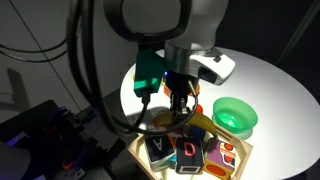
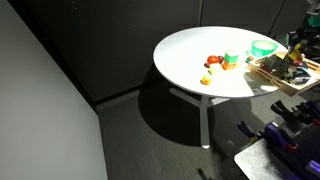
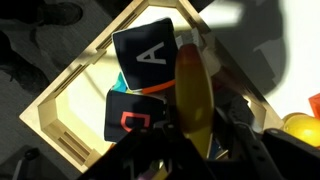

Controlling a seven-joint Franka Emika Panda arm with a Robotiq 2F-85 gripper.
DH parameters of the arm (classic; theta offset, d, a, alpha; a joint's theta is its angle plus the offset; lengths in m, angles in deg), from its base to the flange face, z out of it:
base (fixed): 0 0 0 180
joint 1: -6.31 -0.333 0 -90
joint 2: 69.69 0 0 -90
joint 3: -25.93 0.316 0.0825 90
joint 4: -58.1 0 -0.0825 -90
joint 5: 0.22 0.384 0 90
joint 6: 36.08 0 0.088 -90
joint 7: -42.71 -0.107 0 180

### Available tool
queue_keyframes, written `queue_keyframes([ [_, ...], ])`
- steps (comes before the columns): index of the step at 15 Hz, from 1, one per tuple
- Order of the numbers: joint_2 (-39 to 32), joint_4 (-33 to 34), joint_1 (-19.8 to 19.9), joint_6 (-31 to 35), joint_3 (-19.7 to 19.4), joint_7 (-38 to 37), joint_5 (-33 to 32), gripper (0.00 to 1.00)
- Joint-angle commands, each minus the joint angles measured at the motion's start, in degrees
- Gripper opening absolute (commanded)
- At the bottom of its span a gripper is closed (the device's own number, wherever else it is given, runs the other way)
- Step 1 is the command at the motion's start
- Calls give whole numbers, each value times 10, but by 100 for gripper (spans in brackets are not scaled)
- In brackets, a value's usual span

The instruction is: Put the banana in the box

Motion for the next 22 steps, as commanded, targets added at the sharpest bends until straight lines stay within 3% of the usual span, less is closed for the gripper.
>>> queue_keyframes([
  [1,-17,15,8,0,-1,23,2,14],
  [12,-44,28,0,8,10,22,2,14],
  [13,-46,29,0,9,11,21,1,44],
  [14,-47,30,0,8,11,21,1,65],
  [16,-49,32,0,7,12,22,1,69],
  [20,-44,31,0,5,12,24,2,98],
  [22,-35,28,1,4,13,26,5,100],
])
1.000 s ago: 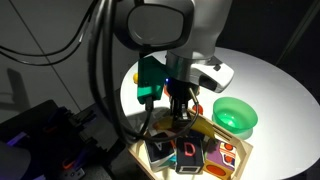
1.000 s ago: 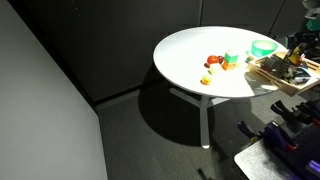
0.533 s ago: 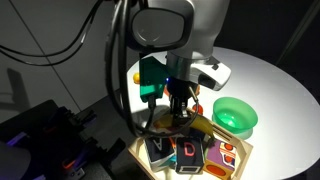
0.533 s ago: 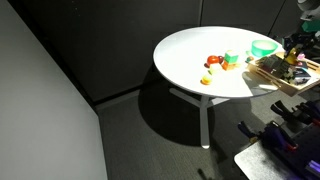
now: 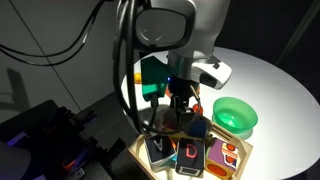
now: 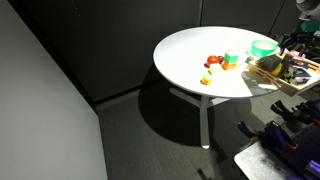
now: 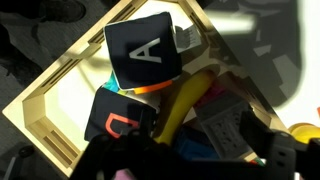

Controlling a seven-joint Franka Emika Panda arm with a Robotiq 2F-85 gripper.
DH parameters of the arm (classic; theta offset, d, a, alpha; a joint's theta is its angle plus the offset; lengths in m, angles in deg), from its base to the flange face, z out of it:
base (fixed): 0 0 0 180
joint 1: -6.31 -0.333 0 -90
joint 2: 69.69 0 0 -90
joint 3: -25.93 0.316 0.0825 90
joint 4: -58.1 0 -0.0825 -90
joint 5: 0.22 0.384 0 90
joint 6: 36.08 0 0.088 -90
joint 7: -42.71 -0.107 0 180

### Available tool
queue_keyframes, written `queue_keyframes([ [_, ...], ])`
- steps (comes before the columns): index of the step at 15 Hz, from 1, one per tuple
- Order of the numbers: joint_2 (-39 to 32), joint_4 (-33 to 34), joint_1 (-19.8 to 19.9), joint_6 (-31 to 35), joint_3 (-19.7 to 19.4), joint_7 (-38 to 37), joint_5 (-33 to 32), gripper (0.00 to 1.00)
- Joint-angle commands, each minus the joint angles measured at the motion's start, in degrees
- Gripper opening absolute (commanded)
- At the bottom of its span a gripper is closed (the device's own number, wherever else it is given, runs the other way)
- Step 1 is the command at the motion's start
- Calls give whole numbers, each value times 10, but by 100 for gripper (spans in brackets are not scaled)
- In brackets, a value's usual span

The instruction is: Put the banana in the box

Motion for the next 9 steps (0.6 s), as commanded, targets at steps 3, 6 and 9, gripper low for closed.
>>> queue_keyframes([
  [3,24,-1,2,-5,3,19,7,100],
  [6,39,-7,0,0,5,22,7,99],
  [9,56,-8,-3,-2,9,24,8,100],
])
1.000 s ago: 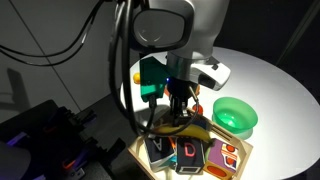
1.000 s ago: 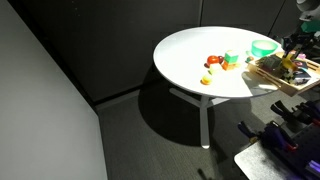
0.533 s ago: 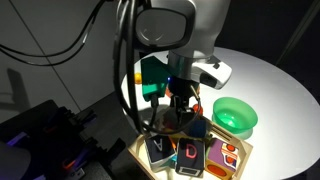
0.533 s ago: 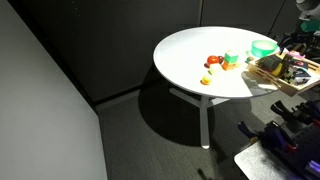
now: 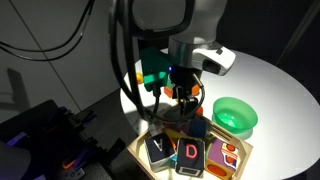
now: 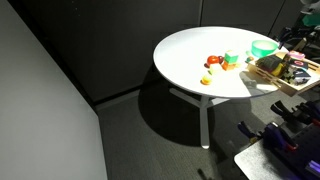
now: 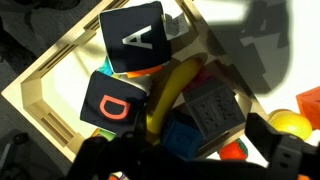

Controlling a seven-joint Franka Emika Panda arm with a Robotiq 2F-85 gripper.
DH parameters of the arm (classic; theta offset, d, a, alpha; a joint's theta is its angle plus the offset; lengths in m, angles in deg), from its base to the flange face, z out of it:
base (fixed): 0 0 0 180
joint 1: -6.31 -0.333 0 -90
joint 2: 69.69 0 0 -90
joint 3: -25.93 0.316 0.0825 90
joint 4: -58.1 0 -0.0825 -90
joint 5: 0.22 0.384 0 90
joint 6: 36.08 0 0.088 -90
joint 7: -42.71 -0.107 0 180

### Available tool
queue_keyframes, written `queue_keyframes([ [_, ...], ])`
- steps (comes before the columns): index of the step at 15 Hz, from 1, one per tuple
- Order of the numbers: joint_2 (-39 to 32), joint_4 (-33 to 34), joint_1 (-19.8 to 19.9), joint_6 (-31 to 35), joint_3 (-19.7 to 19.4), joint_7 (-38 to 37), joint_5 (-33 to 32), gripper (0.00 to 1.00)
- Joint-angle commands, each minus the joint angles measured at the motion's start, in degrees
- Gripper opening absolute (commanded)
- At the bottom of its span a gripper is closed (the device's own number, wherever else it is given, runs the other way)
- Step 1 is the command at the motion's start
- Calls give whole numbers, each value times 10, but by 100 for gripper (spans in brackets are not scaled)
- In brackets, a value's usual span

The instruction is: Put the banana in the box

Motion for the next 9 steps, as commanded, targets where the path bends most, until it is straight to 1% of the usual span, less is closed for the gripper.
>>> queue_keyframes([
  [1,34,-9,-3,-5,5,19,7,100],
  [3,46,-11,-6,-9,9,27,4,100],
  [9,97,-39,-29,-24,19,77,-35,100],
])
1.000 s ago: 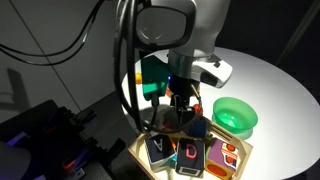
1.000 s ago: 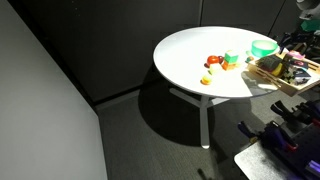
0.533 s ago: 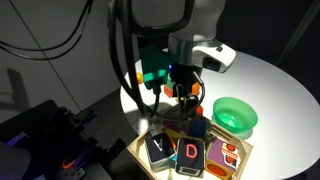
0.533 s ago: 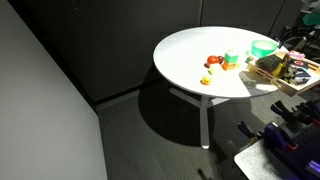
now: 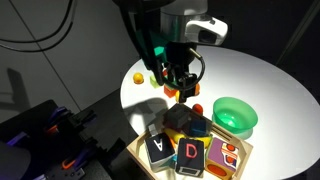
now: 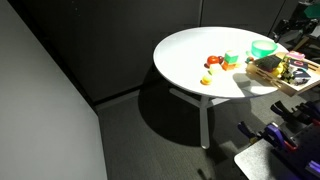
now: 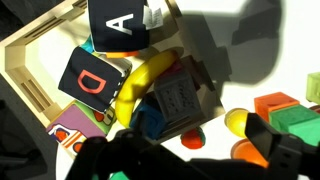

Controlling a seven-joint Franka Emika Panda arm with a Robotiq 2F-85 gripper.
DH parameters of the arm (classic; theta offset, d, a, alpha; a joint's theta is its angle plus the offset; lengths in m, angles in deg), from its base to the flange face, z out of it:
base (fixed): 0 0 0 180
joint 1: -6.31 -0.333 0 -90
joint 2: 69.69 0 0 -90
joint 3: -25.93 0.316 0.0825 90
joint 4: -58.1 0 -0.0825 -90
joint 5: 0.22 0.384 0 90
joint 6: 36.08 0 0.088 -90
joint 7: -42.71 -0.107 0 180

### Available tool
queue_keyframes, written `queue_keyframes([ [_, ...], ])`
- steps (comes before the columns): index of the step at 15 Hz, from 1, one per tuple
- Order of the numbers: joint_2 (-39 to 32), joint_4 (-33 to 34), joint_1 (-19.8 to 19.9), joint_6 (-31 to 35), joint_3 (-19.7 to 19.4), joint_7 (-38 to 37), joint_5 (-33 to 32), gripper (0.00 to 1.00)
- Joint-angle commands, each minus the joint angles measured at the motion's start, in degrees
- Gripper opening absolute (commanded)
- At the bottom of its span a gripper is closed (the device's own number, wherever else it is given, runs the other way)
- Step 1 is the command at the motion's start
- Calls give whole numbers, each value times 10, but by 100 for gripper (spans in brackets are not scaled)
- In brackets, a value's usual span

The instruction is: Put the banana in the box

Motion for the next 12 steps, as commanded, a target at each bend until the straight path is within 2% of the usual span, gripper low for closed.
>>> queue_keyframes([
  [1,50,-32,-10,-21,6,33,-31,100],
  [12,179,-92,-30,-158,23,65,-91,100],
])
